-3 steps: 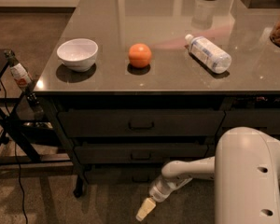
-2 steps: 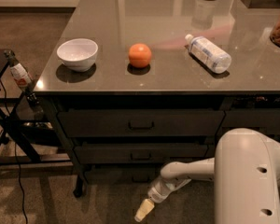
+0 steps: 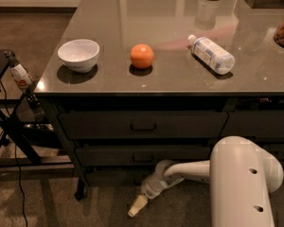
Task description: Open bottom drawer
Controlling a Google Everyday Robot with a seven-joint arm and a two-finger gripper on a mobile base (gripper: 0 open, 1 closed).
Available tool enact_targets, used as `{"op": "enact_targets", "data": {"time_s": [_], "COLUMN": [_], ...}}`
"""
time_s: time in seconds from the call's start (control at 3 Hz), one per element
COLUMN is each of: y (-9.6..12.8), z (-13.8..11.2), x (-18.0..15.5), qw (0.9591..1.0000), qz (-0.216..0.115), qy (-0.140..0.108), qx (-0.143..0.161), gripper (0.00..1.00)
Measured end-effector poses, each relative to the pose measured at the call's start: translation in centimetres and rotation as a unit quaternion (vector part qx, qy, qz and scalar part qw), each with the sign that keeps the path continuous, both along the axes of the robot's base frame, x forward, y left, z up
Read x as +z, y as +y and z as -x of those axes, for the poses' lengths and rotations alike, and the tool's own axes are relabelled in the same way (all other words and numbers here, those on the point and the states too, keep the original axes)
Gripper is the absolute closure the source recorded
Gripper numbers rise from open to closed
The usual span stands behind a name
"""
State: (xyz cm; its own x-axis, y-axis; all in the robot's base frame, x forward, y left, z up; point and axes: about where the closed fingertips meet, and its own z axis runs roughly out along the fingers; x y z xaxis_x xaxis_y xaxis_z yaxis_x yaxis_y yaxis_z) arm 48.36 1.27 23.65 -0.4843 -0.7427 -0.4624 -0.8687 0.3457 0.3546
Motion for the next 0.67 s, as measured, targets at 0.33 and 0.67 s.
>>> {"op": "enact_targets", "data": {"time_s": [0.33, 0.67], "y": [1.76, 2.18], "z": [-2.15, -2.46], "x": [-1.43, -2.06], "qw": [0.9998, 0.9998], "qz": [-0.012, -0.014], "qy": [-0.008, -0.008], "qx": [0.011, 0.012], "gripper": [0.0, 0.0]}}
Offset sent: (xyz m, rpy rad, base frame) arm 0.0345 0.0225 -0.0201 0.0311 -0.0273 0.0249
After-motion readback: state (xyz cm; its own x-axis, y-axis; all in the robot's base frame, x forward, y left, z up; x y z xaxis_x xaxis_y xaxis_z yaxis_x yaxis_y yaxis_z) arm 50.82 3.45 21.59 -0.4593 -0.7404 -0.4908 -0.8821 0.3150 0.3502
